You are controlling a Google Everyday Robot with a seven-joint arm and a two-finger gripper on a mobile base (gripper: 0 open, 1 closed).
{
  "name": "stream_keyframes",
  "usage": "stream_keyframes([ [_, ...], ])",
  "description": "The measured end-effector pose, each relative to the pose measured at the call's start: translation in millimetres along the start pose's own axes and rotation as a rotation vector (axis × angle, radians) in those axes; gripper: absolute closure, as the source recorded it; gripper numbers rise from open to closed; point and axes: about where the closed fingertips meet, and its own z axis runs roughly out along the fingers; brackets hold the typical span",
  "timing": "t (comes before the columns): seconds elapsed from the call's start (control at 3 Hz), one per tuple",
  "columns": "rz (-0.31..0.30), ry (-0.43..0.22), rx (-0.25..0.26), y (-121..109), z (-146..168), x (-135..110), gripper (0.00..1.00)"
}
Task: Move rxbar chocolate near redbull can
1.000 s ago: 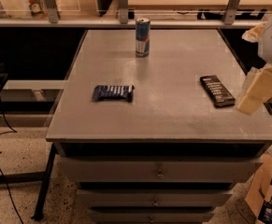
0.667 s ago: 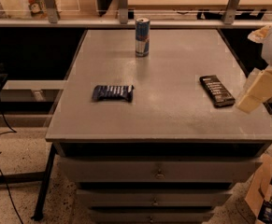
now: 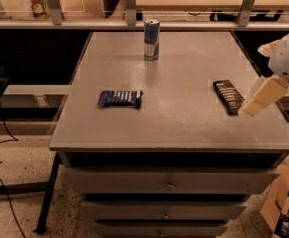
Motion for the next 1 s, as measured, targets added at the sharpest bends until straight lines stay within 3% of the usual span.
stream_keyframes([
  [0.67, 0.027, -0.063, -0.046, -22.0, 64.8, 14.5, 0.0],
  [1.0, 0.025, -0.104, -0.063, -8.7, 69.7, 20.3, 0.0],
])
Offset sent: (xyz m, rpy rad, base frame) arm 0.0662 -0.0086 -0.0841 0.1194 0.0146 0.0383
